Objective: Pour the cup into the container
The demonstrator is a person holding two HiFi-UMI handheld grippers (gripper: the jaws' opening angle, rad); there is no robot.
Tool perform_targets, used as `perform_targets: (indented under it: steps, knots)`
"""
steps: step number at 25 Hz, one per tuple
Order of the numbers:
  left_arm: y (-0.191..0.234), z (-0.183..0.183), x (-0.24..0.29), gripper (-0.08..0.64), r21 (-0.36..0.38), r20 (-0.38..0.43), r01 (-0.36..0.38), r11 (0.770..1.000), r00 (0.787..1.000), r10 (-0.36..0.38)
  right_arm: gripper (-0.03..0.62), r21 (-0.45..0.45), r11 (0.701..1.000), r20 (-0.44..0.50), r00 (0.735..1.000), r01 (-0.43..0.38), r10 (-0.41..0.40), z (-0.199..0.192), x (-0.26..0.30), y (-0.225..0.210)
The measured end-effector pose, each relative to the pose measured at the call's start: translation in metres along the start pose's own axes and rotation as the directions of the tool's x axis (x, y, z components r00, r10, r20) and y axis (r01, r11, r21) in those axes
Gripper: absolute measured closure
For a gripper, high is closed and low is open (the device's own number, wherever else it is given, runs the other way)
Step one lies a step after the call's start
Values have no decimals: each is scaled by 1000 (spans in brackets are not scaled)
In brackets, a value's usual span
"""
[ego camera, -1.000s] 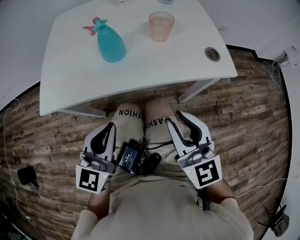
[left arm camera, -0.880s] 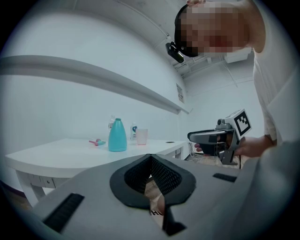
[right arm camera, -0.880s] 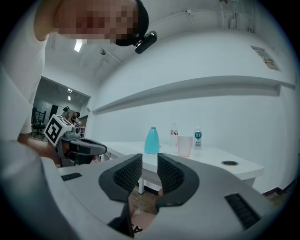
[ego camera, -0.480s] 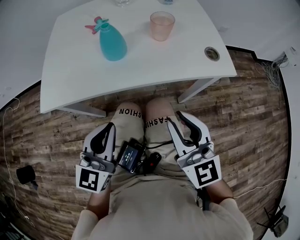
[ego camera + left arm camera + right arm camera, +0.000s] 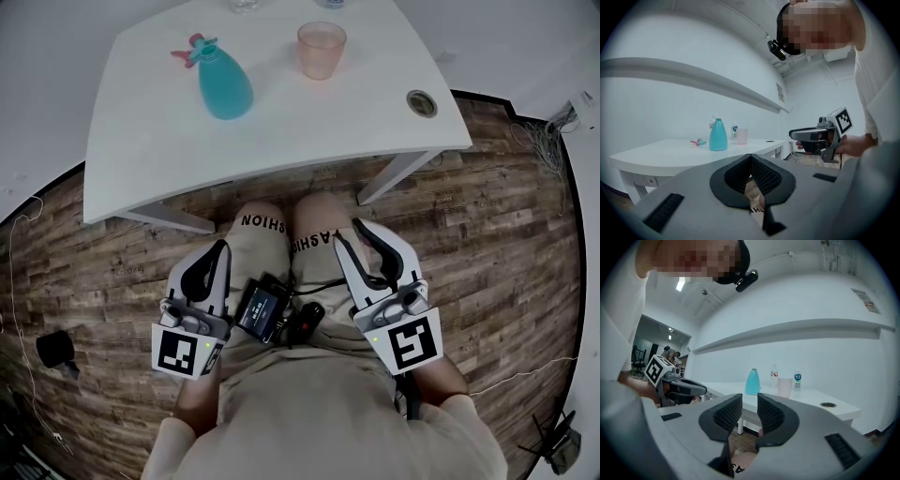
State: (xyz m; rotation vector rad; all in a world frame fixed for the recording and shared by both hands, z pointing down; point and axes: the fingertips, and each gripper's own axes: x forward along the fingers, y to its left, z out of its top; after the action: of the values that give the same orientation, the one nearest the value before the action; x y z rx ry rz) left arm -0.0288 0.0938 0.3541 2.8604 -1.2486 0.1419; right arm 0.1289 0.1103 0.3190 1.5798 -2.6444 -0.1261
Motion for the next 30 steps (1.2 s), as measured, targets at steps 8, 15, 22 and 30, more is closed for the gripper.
perform_targets:
  steps: [8,15,22,30]
  knots:
    - [-7,3,0,554,14,-13,11,1000,1000,-11,508,12,1000,2,1000,10,-10,1,-7,-4]
    - [6,-3,-6,554,0,-2,-6,1000,1000,6,508,6,1000,-13,1000,2,-2,-3,2,2]
    - [17,0,-10,554,-15,23,-17,1000,1000,17,508,-13,1000,-20,1000,-5,5,5,12,7]
    - [17,8,4,554,-21,35,5,1000,999,-5,508,-16,1000,-27,1000,5,-5,10,19,2]
